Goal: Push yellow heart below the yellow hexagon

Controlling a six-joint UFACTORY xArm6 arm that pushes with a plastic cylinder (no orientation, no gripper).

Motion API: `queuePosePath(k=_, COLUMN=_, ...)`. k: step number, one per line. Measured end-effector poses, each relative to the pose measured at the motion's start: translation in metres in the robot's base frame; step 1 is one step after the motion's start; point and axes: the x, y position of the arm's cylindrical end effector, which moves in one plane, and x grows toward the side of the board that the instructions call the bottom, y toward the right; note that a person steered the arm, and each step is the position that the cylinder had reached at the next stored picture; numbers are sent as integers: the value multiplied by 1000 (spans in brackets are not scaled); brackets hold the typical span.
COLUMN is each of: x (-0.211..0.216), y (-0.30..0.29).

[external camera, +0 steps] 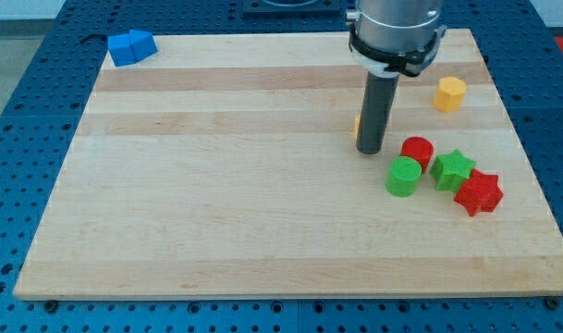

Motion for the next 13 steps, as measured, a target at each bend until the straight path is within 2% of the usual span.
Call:
queuePosePath(k=1, x=0, y=-2)
queuePosePath(k=2, x=-2, y=-30)
queuePosePath(k=3, x=-18, y=-30)
queuePosePath(k=4, x=-33, y=9)
queuePosePath(k=6, x=-34, y=56)
queuePosePath(k=7, x=-34, y=22)
queuePosePath(k=8, x=-55, y=-18)
queuePosePath(k=9, x=-83, y=-18)
queuePosePath(k=11, x=-80, y=43)
queuePosePath(k=13, x=-77, y=62)
